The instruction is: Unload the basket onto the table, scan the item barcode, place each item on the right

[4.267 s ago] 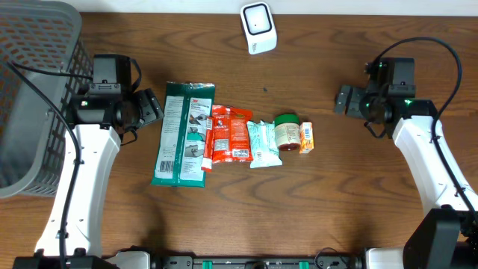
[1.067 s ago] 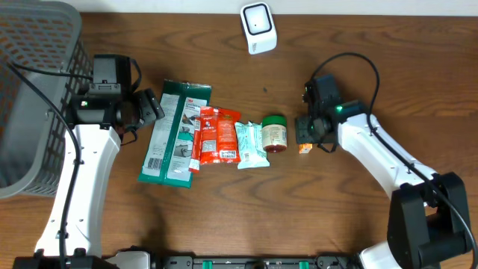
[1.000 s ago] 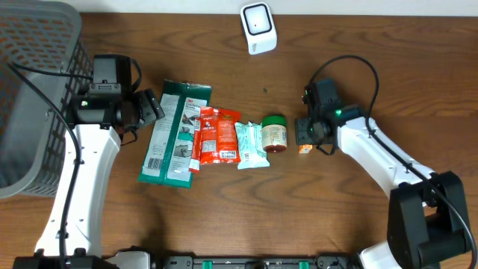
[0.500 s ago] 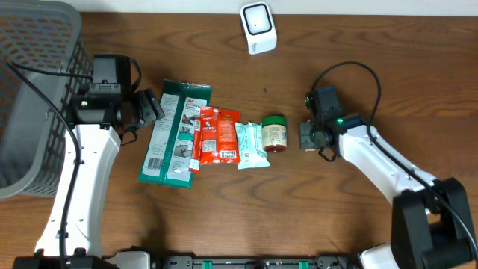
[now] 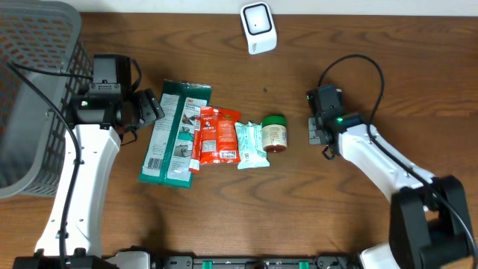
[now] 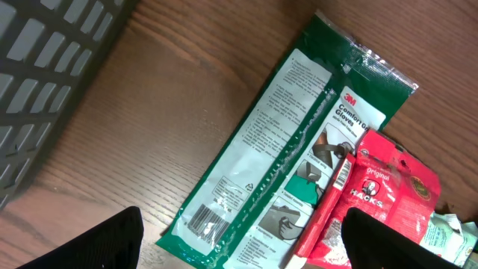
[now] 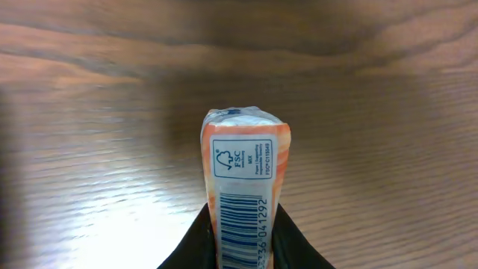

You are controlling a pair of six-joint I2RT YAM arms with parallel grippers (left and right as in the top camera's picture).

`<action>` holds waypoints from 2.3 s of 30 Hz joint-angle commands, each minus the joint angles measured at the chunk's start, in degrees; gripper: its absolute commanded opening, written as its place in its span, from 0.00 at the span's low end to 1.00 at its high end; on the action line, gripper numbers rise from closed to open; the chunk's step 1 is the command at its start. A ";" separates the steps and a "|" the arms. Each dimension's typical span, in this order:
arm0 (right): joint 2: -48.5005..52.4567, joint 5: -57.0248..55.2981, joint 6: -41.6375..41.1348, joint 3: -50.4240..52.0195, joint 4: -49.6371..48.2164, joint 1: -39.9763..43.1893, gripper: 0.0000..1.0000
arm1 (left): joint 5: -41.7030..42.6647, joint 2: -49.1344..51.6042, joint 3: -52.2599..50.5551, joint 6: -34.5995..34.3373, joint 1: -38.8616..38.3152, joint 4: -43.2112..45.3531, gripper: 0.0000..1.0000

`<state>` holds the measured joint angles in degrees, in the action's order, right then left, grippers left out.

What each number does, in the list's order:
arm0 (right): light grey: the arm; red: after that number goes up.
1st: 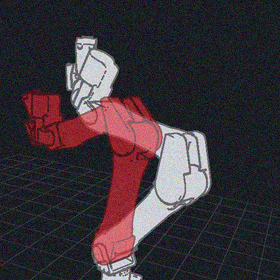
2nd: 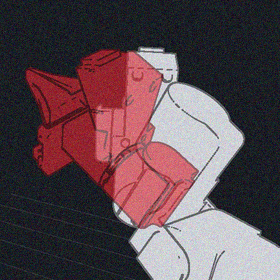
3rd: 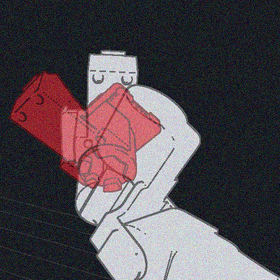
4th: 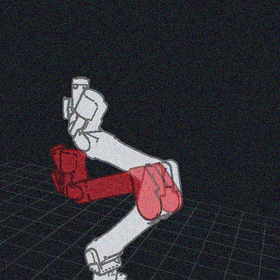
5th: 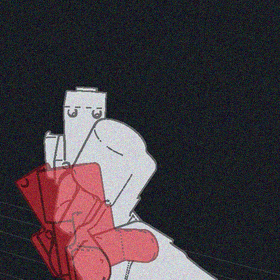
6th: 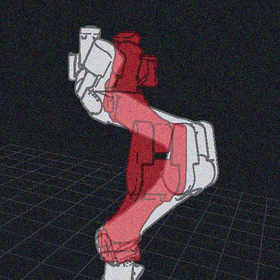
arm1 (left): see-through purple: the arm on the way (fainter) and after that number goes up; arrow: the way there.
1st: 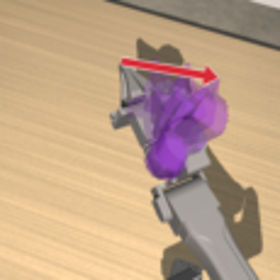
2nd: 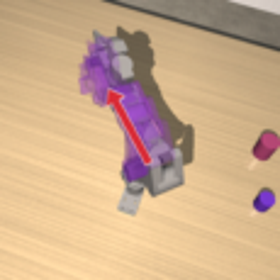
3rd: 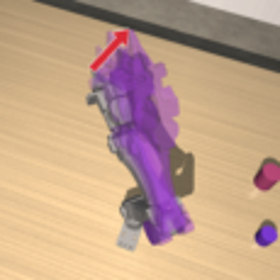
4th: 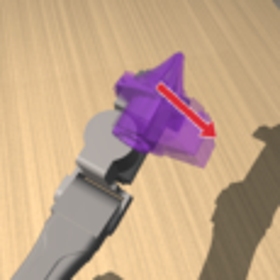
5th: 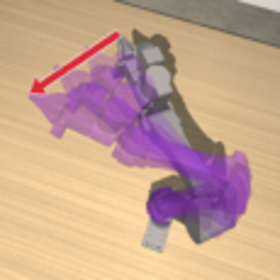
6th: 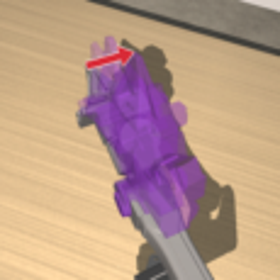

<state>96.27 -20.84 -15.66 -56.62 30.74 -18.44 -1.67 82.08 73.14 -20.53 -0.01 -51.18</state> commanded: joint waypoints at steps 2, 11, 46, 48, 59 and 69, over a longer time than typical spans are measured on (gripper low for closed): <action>3.08 -0.76 0.50 0.31 -0.35 -0.37 0.24 | -0.33 -0.42 0.55 0.57 0.15 -0.22 0.85; 1.75 4.50 0.55 -0.59 0.76 -0.35 0.43 | -0.33 -0.42 0.55 0.57 0.15 -0.22 0.85; 2.95 45.62 8.11 -7.34 6.32 19.15 0.45 | -0.33 -0.42 0.55 0.57 0.15 -0.22 0.85; 4.66 45.53 8.11 -7.34 6.25 18.80 0.45 | -0.35 -0.42 0.55 0.57 0.15 -0.22 0.85; 11.56 45.31 8.09 -7.34 6.29 18.56 0.36 | -0.35 -0.42 0.55 0.57 0.15 -0.22 0.85; 12.66 45.11 8.66 -7.50 5.33 18.51 0.07 | -0.35 -0.42 0.55 0.57 0.15 -0.22 0.85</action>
<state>108.01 25.12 -7.90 -63.64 36.40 0.60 -1.67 82.08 73.14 -20.53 -0.01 -51.18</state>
